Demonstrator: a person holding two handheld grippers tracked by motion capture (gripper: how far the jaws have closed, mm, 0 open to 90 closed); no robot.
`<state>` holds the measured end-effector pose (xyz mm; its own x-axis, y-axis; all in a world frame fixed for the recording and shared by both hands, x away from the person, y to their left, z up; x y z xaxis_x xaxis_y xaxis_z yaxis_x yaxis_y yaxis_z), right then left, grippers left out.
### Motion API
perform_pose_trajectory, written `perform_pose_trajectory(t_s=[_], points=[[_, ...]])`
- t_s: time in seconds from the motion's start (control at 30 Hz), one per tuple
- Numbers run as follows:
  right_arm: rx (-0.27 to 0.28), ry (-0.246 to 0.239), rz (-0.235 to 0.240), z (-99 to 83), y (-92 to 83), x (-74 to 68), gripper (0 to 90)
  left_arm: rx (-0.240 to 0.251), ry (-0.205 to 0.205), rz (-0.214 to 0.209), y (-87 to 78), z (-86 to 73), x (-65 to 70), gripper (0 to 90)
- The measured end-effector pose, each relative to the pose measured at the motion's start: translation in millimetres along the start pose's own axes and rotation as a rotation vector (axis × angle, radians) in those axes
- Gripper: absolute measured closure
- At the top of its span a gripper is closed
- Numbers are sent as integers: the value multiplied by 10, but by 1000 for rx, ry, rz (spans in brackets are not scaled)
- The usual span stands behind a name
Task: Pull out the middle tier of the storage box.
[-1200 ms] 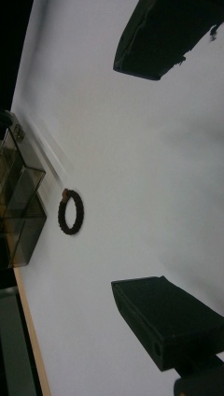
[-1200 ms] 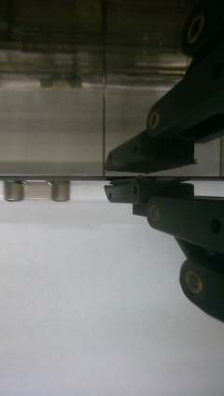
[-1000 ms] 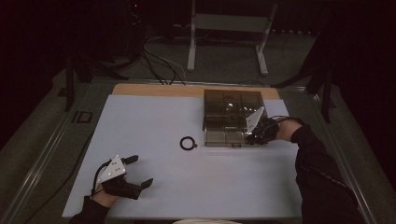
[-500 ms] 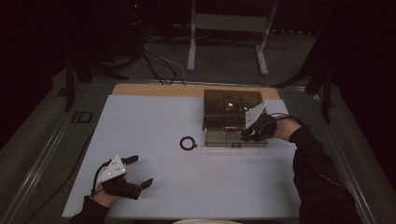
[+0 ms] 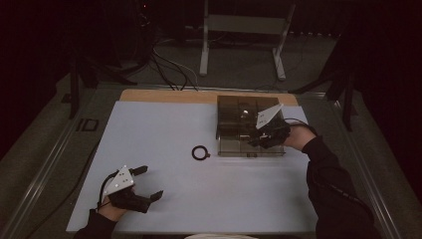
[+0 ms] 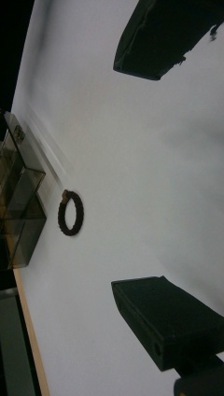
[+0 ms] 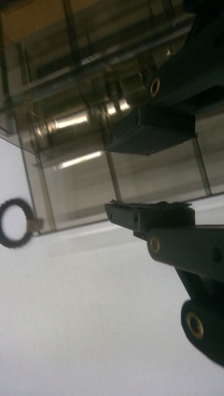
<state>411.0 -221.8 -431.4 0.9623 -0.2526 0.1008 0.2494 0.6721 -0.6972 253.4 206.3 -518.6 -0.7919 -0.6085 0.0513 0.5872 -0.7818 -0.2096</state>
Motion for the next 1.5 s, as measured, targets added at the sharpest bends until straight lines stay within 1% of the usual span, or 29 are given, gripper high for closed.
perform_pose_trajectory(t_s=[0.03,0.07,0.1,0.13,0.2,0.27,0.3,0.33,0.37,0.43,0.53,0.57,0.6,0.63,0.67,0.7,0.73,0.77,0.8,0.83,0.93,0.97,1.03,1.13,1.17,1.2,1.3,1.43,1.5], points=[[8,25,-30,74,9,-4,537,0,0,0,2,0,0,9],[21,42,-39,103,11,-3,524,-1,0,-1,2,0,1,9],[21,42,-39,103,11,-3,524,-1,0,-1,2,0,1,9],[59,61,-47,168,5,-7,480,-1,0,-1,3,-1,2,9],[82,82,-51,214,2,-10,454,-1,0,-1,2,0,1,9],[97,96,-61,256,5,-13,410,0,-1,-1,1,1,0,9],[97,96,-61,256,5,-13,410,0,-1,-1,1,1,0,9],[104,112,-80,289,22,-18,371,0,0,-1,0,1,-2,9],[110,107,-90,302,34,-18,338,0,-1,-2,1,0,-1,9],[125,112,-106,329,61,-31,275,-2,0,-4,2,-1,1,9],[138,141,-119,365,110,-36,176,-1,-1,-6,1,-1,1,9],[135,162,-122,380,128,-48,164,-1,-2,-6,1,0,1,9],[141,173,-127,397,142,-61,151,-1,-2,-6,0,0,0,9],[155,180,-139,414,151,-74,144,-1,-1,-5,0,0,-1,9],[166,189,-147,430,157,-83,104,-2,-2,-6,1,-1,0,9],[166,189,-147,430,157,-83,104,-2,-2,-6,1,-1,0,9],[186,200,-168,462,173,-104,68,-2,0,-6,1,0,4,9],[191,203,-175,478,182,-115,26,-2,0,-6,1,0,6,9],[195,209,-181,494,191,-127,19,-1,-1,-6,1,0,6,9],[202,220,-176,511,195,-139,18,-1,-1,-6,0,0,6,9],[223,220,-173,544,197,-164,18,-1,-2,-6,-2,0,4,9],[235,227,-176,563,197,-175,18,0,-1,-7,-1,0,4,9],[259,261,-184,620,200,-196,0,-1,0,-7,0,0,6,9],[289,274,-170,673,198,-207,0,0,0,-7,0,1,6,9],[289,274,-170,673,198,-207,0,0,0,-7,0,1,6,9],[280,264,-182,710,214,-223,0,0,-1,-7,-2,1,5,9],[279,246,-215,757,248,-250,0,1,-2,-7,1,1,4,9],[280,273,-214,827,315,-267,0,2,-1,-8,6,4,8,9],[276,266,-209,872,360,-289,0,0,2,-8,4,4,11,9]])
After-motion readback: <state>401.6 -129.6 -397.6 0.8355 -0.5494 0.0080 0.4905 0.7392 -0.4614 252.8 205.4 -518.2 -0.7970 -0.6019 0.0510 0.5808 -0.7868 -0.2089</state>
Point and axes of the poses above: each handheld gripper's, and its own axes: y roughly forward along the jaws, z roughly out of its top, x roughly to its right, the point moved 2 cm from there along y, roughly forward along the jaws, and after that the axes turned 12 degrees about x, right-handed, at the moved point
